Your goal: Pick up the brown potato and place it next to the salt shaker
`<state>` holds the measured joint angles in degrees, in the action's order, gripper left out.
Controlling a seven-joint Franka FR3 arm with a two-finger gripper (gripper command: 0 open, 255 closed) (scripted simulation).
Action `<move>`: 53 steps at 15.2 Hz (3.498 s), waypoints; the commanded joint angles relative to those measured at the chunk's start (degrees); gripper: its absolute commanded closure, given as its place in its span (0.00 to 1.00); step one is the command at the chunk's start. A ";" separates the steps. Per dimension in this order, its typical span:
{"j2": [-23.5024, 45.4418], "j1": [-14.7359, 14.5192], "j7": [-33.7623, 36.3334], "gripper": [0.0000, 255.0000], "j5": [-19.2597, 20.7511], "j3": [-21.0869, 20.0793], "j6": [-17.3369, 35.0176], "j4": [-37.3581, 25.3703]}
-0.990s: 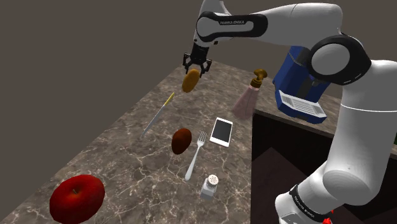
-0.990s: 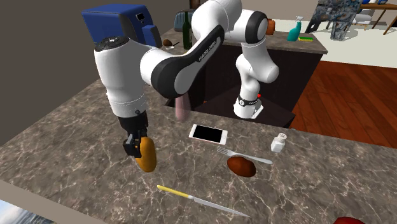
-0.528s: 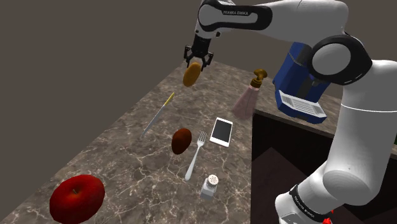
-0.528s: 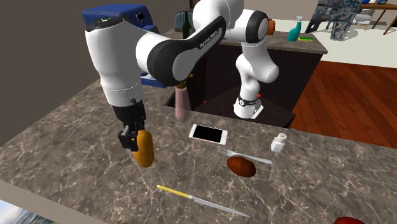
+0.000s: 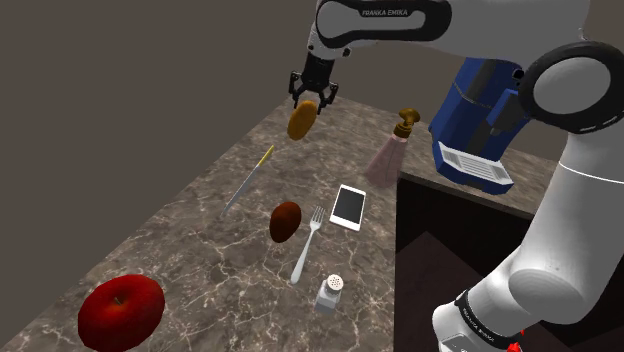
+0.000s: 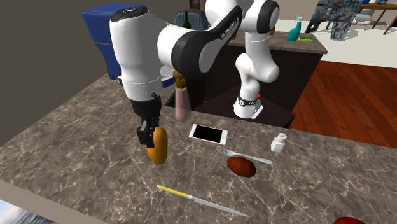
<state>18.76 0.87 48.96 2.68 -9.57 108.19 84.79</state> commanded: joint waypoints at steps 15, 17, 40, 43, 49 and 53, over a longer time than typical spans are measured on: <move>-25.74 -6.78 12.80 1.00 -4.03 -6.64 7.00 32.25; -28.23 -7.86 14.64 1.00 -4.79 -7.76 7.16 34.78; -43.70 -21.40 41.19 1.00 -14.70 -26.26 4.22 44.90; -43.42 -22.63 45.48 1.00 -15.40 -29.54 3.76 43.69; -42.28 -22.95 47.33 1.00 -15.65 -31.81 7.60 46.26; -41.25 -22.81 47.72 1.00 -15.56 -32.79 10.85 48.56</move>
<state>-22.73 -21.94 96.52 -12.88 -42.09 118.23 132.79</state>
